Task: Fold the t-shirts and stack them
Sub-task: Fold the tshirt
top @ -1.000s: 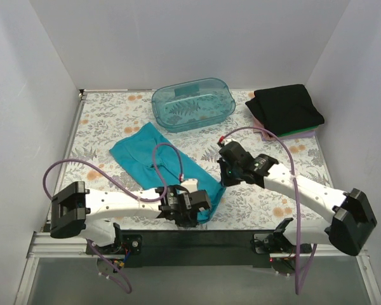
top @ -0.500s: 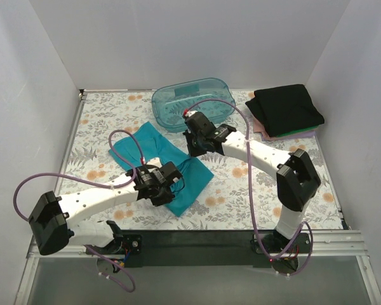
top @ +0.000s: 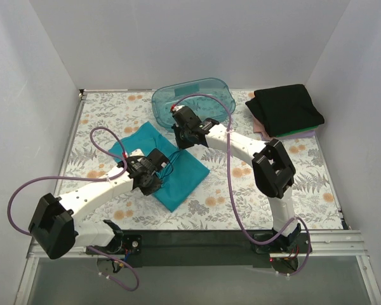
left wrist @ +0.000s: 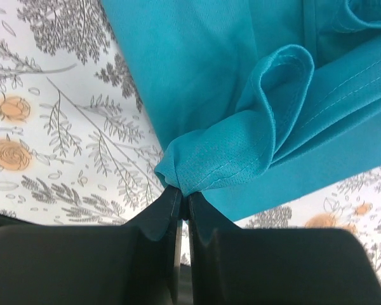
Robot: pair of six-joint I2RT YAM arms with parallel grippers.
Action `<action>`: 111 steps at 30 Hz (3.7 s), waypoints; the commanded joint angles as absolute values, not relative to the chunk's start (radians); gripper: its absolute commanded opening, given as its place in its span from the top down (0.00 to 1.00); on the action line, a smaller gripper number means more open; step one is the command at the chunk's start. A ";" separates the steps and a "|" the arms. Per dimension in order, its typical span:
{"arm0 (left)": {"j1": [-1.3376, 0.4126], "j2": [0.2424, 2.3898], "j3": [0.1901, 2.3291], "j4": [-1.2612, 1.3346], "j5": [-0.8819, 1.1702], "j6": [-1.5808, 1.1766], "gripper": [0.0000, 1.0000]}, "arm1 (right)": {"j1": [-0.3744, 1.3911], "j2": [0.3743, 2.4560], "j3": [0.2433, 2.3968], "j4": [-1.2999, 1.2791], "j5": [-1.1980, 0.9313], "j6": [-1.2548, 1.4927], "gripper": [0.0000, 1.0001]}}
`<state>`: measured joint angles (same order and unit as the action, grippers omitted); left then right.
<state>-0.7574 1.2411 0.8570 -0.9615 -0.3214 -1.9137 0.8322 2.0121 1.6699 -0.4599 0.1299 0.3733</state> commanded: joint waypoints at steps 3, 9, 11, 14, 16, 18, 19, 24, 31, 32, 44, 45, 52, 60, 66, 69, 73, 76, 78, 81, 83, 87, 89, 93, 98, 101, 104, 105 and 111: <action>-0.669 1.265 0.831 -0.870 -0.367 -1.873 1.00 | 0.808 2.080 1.767 -0.407 0.130 0.357 0.99; -0.591 1.311 0.825 -0.828 -0.362 -1.842 0.97 | 0.782 2.148 1.819 -0.402 0.088 0.351 0.99; -0.571 1.324 0.827 -0.827 -0.351 -1.829 0.77 | 0.776 2.164 1.825 -0.402 0.065 0.353 0.90; -0.557 1.336 0.844 -0.824 -0.336 -1.818 0.53 | 0.765 2.171 1.833 -0.402 0.008 0.350 0.60; -0.555 1.328 0.854 -0.833 -0.336 -1.816 0.35 | 0.761 2.160 1.827 -0.408 -0.021 0.353 0.44; -0.555 1.299 0.861 -0.825 -0.318 -1.796 0.24 | 0.761 2.131 1.798 -0.410 -0.047 0.354 0.26; -0.555 1.286 0.862 -0.822 -0.298 -1.792 0.22 | 0.759 2.119 1.784 -0.410 -0.063 0.357 0.10; -0.557 1.206 0.824 -0.779 -0.216 -1.747 0.14 | 0.759 1.994 1.654 -0.407 -0.061 0.362 0.02; -0.597 1.123 0.739 -0.664 -0.020 -1.640 0.11 | 0.759 1.786 1.301 -0.390 -0.006 0.454 0.02; -0.619 1.109 0.729 -0.654 -0.008 -1.644 0.11 | 0.752 1.767 1.223 -0.390 -0.005 0.475 0.02; -0.813 1.223 0.673 -0.721 -0.089 -1.738 0.28 | 0.690 1.739 1.049 -0.199 -0.132 0.581 0.25; -0.813 1.227 0.670 -0.724 -0.089 -1.736 0.31 | 0.687 1.747 1.048 -0.198 -0.132 0.587 0.28; -0.813 1.253 0.624 -0.637 -0.017 -1.704 0.48 | 0.676 1.802 1.031 -0.153 -0.161 0.621 0.48; -0.813 1.331 0.589 -0.578 -0.005 -1.718 0.74 | 0.676 1.801 1.000 -0.132 -0.156 0.640 0.69; -0.818 1.316 0.586 -0.565 -0.006 -1.707 1.00 | 0.676 1.784 0.980 -0.133 -0.152 0.624 0.87; -0.870 1.275 0.589 -0.563 -0.002 -1.726 1.00 | 0.669 1.732 0.954 -0.146 -0.137 0.612 0.99; -1.009 1.209 0.604 -0.554 -0.002 -1.782 1.00 | 0.643 1.602 0.911 -0.212 -0.072 0.585 0.99; -1.118 1.221 0.624 -0.522 0.034 -1.844 1.00 | 0.634 1.493 0.864 -0.310 -0.005 0.555 0.99; -1.176 1.242 0.658 -0.502 0.029 -1.870 1.00 | 0.626 1.438 0.841 -0.383 0.049 0.542 0.99; -1.301 1.319 0.713 -0.445 0.023 -1.893 1.00 | 0.611 1.323 0.793 -0.474 0.087 0.511 0.99; -1.379 1.402 0.805 -0.445 0.012 -1.873 1.00 | 0.603 1.238 0.772 -0.521 0.127 0.502 0.99; -1.448 1.501 0.948 -0.443 0.020 -1.836 1.00 | 0.581 1.115 0.773 -0.617 0.198 0.483 0.99; -1.499 1.525 1.023 -0.439 0.012 -1.819 1.00 | 0.572 1.051 0.770 -0.649 0.201 0.483 0.99; -1.519 1.523 1.049 -0.439 -0.040 -1.838 1.00 | 0.568 0.983 0.799 -0.679 0.196 0.480 0.99; -1.519 1.424 1.008 -0.466 -0.115 -1.891 1.00 | 0.568 0.988 0.873 -0.693 0.169 0.463 0.99; -1.519 1.347 0.971 -0.482 -0.162 -1.917 1.00 | 0.569 1.032 0.929 -0.692 0.134 0.454 0.99; -1.505 1.283 0.956 -0.555 -0.205 -1.966 1.00 | 0.587 1.078 0.980 -0.674 0.094 0.452 0.99; -1.499 1.261 0.947 -0.578 -0.237 -1.980 1.00 | 0.594 1.091 0.992 -0.658 0.094 0.454 0.99; -1.416 1.105 0.882 -0.679 -0.253 -2.039 1.00 | 0.663 1.222 1.142 -0.618 0.069 0.443 0.99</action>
